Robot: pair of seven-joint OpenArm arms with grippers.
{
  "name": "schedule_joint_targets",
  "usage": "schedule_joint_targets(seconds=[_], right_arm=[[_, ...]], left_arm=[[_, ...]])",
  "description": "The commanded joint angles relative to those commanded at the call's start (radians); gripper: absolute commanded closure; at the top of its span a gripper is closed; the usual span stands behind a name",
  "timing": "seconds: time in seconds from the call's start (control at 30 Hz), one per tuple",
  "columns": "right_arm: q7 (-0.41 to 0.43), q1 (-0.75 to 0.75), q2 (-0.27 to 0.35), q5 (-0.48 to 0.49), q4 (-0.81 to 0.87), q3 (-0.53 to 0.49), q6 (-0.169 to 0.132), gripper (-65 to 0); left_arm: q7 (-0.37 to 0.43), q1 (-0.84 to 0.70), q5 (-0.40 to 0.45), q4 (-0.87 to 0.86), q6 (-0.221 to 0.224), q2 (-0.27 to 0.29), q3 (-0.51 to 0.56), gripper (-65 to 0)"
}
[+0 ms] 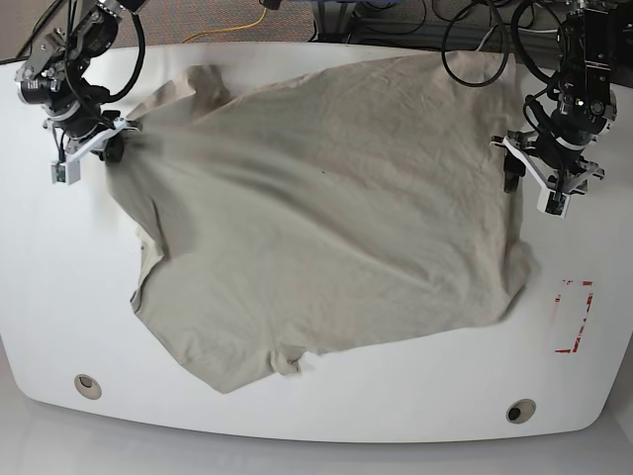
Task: Layout the t-shirt on the table in an organized manner, then fold the t-shirt properly
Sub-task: 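Grasp the shoulder corner with the right gripper and pull it outward, then lower both grippers onto the shirt shoulders and grasp the fabric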
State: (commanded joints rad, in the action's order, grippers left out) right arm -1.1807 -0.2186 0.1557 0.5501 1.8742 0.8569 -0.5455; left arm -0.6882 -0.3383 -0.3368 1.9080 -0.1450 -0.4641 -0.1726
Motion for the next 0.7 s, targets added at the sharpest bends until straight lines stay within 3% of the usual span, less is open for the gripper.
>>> schedule_joint_targets(seconds=[0.17,0.3,0.37,0.57,0.7], right_arm=[[-0.003,-0.005,-0.051,0.003,0.002,0.052,0.041,-1.9],[-0.066,0.0,-0.087,0.003,0.005,0.086,0.06,-2.9],[-0.08,0.005,-0.104,0.003,0.005,0.086,0.061,-8.2],[-0.077,0.008,-0.118,0.003,0.008,0.126,0.063,-32.3],[-0.077,0.034,-0.106,0.002,0.008,0.141,0.063,-39.8]], left_arm=[[0.0,0.0,0.0,0.0,0.0,0.0,0.002,-35.3],[0.0,0.0,0.0,0.0,0.0,-0.002,0.002,-35.3],[0.0,0.0,0.0,0.0,0.0,-0.002,0.002,-35.3],[0.0,-0.002,-0.002,0.005,0.0,-0.002,0.002,-35.3],[0.002,-0.002,-0.006,0.008,0.0,-0.002,0.002,-35.3]])
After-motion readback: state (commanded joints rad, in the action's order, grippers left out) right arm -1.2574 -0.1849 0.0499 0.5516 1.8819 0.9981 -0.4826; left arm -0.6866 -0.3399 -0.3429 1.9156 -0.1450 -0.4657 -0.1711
